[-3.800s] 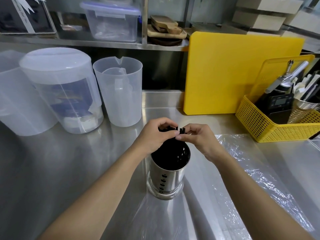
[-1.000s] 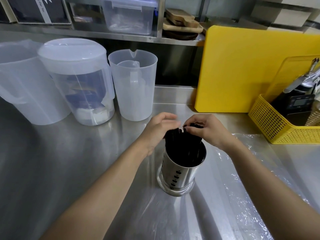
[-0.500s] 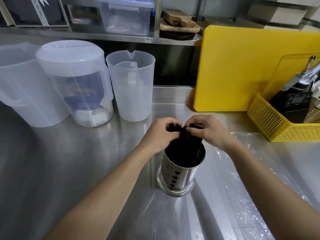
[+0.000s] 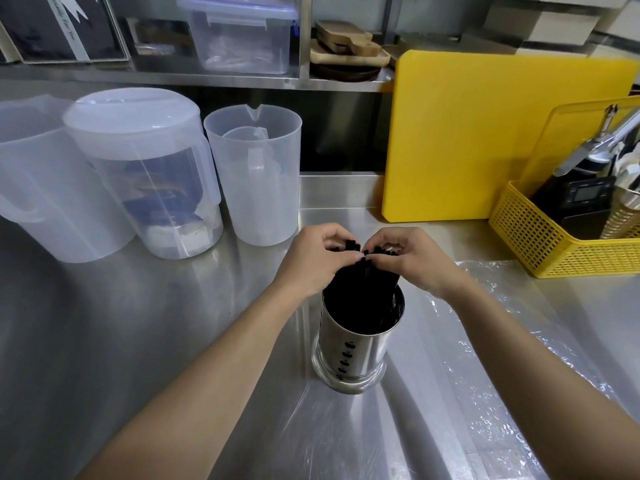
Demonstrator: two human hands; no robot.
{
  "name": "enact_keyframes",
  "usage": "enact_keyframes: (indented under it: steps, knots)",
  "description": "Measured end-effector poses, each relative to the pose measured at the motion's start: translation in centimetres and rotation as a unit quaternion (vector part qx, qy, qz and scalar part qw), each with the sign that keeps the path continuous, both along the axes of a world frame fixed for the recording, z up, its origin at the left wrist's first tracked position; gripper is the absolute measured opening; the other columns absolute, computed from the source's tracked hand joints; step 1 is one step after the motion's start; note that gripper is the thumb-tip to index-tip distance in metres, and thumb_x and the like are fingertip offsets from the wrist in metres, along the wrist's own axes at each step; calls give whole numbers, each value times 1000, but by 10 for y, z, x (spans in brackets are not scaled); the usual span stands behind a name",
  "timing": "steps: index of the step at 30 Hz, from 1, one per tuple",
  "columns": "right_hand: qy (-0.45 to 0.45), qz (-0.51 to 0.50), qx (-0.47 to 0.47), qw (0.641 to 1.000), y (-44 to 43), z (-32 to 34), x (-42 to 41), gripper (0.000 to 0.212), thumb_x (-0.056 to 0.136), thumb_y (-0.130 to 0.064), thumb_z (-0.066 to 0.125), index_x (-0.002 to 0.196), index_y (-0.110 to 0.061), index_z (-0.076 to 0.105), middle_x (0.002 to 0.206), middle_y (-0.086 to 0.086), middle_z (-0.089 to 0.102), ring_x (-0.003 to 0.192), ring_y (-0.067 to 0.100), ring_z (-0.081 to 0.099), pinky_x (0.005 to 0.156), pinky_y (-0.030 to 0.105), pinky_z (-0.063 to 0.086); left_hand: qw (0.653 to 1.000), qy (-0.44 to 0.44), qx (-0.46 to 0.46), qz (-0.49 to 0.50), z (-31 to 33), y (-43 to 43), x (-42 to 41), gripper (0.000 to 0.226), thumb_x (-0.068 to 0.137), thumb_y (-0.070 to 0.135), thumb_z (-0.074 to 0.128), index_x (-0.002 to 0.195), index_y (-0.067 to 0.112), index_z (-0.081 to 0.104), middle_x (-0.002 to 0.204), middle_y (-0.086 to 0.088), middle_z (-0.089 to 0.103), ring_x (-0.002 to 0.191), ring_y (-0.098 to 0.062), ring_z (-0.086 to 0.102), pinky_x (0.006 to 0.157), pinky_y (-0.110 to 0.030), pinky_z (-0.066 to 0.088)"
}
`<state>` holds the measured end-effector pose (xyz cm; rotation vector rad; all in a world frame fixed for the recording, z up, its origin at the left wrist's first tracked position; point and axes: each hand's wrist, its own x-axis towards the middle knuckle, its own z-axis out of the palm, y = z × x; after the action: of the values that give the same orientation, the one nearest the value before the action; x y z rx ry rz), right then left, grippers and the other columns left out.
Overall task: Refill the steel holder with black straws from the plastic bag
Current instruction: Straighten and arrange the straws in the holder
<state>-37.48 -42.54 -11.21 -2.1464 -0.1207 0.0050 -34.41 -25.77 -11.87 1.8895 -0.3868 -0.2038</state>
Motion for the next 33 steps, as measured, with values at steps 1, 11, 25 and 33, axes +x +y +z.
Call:
enact_keyframes:
  steps: [1,11,25,33]
  knots:
    - [-3,-2,18,1000,0,2,0,14,81,-6,65,76,-19,65,76,0,62,62,1,56,60,12,45,1000,-1,-6,-1,3,0,1,12,74,15,75,76,23,66,76,2,69,83,-20,67,87,-44,54]
    - [-41,-18,51,998,1,18,0,15,78,-12,70,70,-24,66,72,-12,64,64,-7,53,73,22,37,999,7,-14,-36,17,-2,1,13,79,13,70,78,24,63,75,7,70,77,-15,69,85,-39,54]
    - [-67,-47,160,984,4,22,8,17,73,-7,73,66,-22,68,74,9,64,64,13,53,72,28,40,999,-32,-27,-32,30,-4,7,21,76,7,72,87,19,59,76,-1,69,77,-23,67,83,-37,52]
    - [-98,-47,213,971,9,35,13,18,74,0,69,66,-16,66,54,-11,65,55,1,55,61,11,43,998,-49,-43,-16,47,-6,10,23,73,8,75,86,16,58,72,-1,71,77,-22,70,83,-44,57]
